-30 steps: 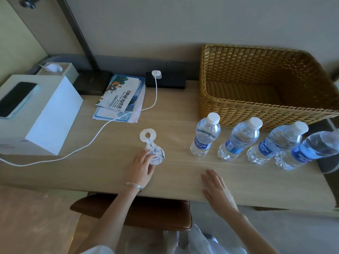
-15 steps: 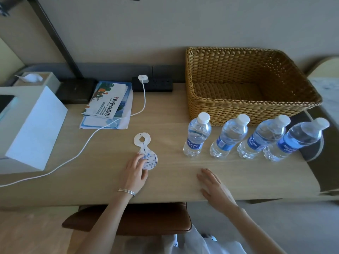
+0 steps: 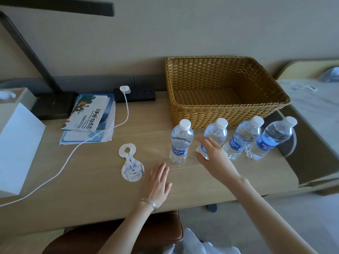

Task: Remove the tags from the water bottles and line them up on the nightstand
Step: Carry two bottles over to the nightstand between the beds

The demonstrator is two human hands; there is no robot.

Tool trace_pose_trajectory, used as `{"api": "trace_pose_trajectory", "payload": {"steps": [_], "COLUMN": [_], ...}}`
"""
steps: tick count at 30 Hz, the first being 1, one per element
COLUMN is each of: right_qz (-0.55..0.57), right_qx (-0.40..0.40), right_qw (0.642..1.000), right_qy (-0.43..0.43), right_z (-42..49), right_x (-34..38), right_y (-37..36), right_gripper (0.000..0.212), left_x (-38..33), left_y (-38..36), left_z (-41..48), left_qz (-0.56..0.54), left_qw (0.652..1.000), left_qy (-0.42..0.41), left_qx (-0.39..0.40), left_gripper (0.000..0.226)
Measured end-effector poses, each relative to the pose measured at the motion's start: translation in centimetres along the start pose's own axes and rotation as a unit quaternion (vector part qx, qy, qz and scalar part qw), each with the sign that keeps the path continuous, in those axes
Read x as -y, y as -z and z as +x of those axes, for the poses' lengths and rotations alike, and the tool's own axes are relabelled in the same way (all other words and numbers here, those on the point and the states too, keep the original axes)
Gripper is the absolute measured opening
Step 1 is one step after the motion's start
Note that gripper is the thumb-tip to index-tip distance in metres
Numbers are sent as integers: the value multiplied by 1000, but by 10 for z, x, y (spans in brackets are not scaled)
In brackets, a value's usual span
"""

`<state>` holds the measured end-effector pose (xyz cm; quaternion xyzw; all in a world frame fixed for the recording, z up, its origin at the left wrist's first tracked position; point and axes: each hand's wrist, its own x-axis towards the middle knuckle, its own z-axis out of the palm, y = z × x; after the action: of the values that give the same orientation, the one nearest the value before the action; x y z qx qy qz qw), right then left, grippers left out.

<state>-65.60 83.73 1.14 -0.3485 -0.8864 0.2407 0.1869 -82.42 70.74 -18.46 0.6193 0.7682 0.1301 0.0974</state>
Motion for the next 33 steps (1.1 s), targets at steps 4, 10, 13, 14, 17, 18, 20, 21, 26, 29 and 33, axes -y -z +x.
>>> {"api": "trace_pose_trajectory", "payload": {"steps": [4,10,13,14,17,18,20,21,26,29,33], "right_qz": [33,67,108,121,136,140,147,149,141,146,188], "right_qx": [5,4,3,0,-10,-11,-12,-13,-16,-13,-20], "right_qw": [999,995,989,988,985,984,983,983,985,983,969], "right_qy": [-14,-77,-97,-101,-109,-112,-111,-109,-97,-112,-156], "right_z": [26,46,48,48,48,47,43,40,16,0,-12], "right_x": [15,16,14,13,11,10,9,10,14,12,5], "right_y": [-4,-19,-23,-24,-23,-22,-20,-19,-14,-12,-9], "right_gripper": [64,69,66,64,64,64,63,62,64,65,58], "left_x": [4,0,-4,-4,-5,-6,-5,-4,-1,-5,-19], "left_y": [8,10,9,9,12,13,15,16,15,15,26], "left_z": [-3,-6,-9,-10,-11,-11,-9,-9,-9,-9,-10], "left_qz": [20,17,1,3,-3,-14,-49,-72,-126,-162,-228], "left_qw": [999,1000,1000,1000,1000,1000,998,996,988,982,970], "left_qy": [-25,-4,-4,-6,-11,-12,-10,-7,0,-7,-46], "left_qx": [3,19,4,-1,-16,-22,-41,-49,-85,-95,-67], "left_gripper": [58,57,54,53,52,51,50,50,63,71,80]}}
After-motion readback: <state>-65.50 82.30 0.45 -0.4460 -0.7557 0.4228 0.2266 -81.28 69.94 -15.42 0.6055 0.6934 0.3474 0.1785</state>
